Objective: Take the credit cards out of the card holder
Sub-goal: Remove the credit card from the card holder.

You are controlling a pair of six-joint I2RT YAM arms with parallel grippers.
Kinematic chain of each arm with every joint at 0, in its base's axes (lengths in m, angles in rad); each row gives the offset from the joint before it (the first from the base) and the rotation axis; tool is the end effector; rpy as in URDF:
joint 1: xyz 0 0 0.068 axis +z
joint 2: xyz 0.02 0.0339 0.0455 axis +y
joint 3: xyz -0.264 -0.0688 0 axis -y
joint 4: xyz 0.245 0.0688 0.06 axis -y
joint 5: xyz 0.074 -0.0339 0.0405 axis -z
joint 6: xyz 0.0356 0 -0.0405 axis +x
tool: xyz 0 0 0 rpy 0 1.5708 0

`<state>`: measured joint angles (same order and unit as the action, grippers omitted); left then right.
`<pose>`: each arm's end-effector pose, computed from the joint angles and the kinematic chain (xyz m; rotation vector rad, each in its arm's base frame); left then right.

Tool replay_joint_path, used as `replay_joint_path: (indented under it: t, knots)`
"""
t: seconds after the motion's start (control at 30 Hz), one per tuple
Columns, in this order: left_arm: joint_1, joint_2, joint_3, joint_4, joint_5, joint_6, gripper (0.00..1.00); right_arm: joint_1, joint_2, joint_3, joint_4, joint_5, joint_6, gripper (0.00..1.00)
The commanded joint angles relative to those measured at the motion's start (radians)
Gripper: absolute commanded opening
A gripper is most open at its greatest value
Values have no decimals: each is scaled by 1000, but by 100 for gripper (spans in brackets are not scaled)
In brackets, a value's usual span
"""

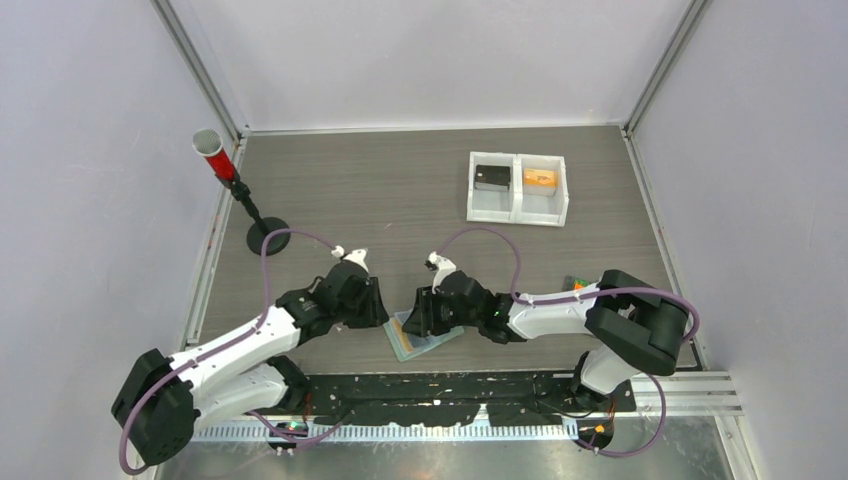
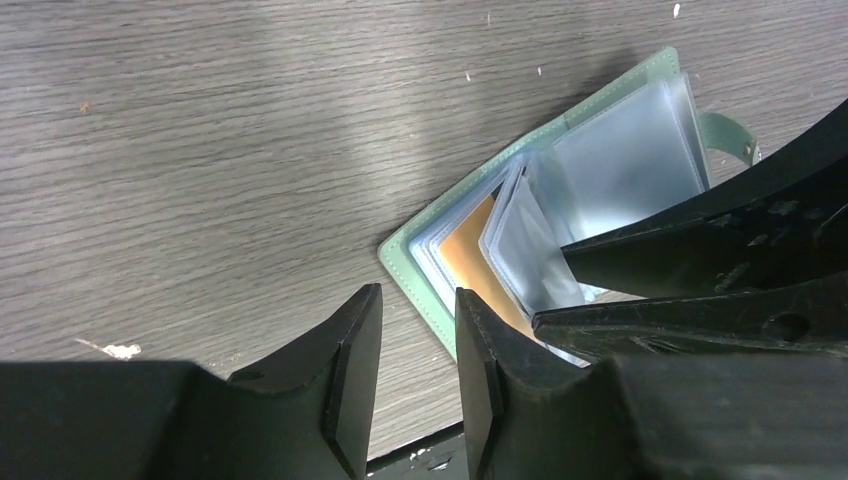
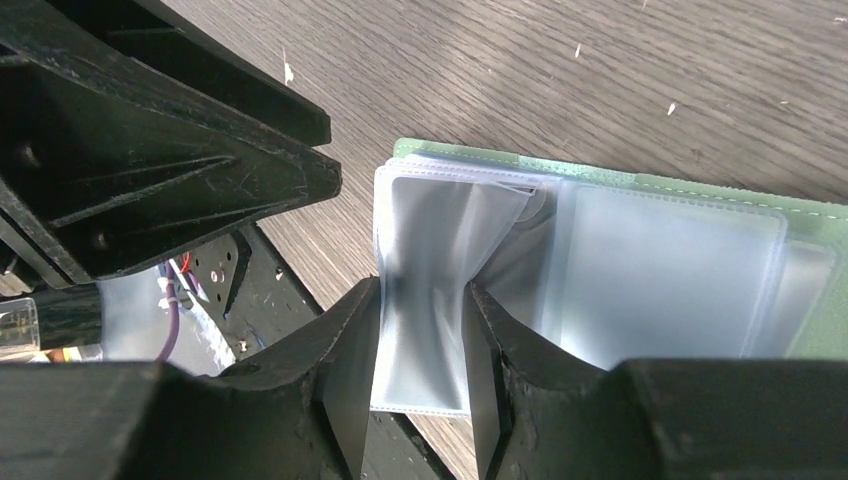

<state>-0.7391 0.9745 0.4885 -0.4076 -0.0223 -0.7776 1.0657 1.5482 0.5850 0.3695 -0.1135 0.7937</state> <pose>0.1373 -0.1241 0.1851 -0.0596 2.5695 -0.6017 0.1386 0.2591 0.1494 -0.3993 2.3805 1.1097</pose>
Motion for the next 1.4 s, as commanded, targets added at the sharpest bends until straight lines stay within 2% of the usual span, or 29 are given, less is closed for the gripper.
replay_joint_path:
  t: [0.0, 0.6, 1.03, 1.17, 1.37]
  knots:
    - [4, 15, 41, 50, 18, 17, 35, -19, -31, -32, 82, -52, 31, 41]
    - [4, 130, 74, 141, 103, 31, 32, -72, -58, -94, 164, -102, 69, 39]
    - [4, 253, 126, 181, 235, 30, 28, -89, -103, -103, 146, -110, 60, 39]
    - [3, 245, 122, 208, 277, 14, 28, -99, -146, -105, 99, -102, 43, 45]
    - [-11, 267, 130, 268, 344, -12, 27, -120, -259, -117, -48, -37, 12, 61]
